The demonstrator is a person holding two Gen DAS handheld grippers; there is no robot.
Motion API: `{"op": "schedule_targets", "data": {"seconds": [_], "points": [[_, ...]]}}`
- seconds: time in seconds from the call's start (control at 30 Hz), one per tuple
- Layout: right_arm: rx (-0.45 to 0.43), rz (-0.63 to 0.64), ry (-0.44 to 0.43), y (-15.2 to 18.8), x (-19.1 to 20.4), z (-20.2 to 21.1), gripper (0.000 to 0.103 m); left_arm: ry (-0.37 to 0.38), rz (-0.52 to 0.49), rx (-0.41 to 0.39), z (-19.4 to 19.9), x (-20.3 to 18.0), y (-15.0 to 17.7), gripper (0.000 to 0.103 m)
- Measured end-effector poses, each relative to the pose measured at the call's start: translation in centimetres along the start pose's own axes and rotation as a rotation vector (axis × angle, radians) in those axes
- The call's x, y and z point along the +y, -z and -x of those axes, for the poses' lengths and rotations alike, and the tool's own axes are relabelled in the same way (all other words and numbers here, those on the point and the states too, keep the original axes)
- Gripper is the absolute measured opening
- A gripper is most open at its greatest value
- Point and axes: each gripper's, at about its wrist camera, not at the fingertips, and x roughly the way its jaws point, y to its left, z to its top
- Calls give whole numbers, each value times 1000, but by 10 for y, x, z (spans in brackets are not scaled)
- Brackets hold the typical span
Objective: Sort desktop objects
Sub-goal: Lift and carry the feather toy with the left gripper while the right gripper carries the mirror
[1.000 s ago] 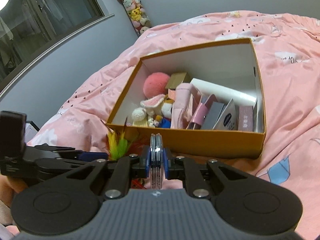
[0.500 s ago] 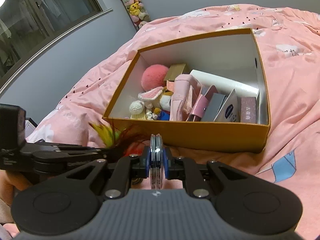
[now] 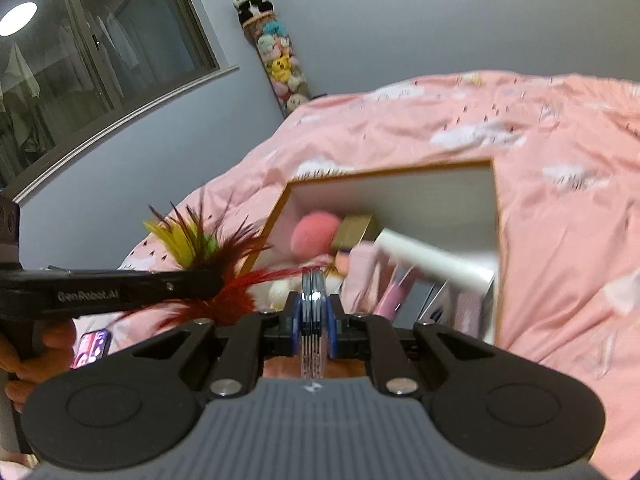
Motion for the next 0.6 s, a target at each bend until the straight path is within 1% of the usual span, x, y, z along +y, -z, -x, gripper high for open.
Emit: {"op": "schedule_targets", "data": {"seconds": [0.3, 0.4, 0.6], "points": [[-63, 47, 89, -29, -18, -2, 14, 4, -14, -57, -33, -17, -32, 2], [-67, 55, 114, -37, -25, -9, 14, 10, -15, -54, -48, -18, -41, 2], [-63, 54, 152, -49, -39, -26, 14, 45, -8, -46, -74, -11, -63, 2]]}}
